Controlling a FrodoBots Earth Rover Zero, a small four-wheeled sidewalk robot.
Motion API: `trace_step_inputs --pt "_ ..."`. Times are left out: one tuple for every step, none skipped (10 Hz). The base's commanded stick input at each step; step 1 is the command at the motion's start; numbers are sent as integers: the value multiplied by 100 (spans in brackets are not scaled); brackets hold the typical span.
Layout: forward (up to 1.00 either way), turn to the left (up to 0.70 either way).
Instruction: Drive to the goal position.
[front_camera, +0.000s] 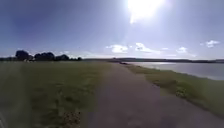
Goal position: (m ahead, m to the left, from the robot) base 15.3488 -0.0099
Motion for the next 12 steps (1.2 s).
trace_step_inputs --pt "70 5" --pt "70 5" --pt "70 5" --pt "70 5" --pt "70 5" --pt "70 5" --pt "70 5" --pt "70 5" --pt "70 5" --pt "70 5" --pt "70 5" --pt "70 20"
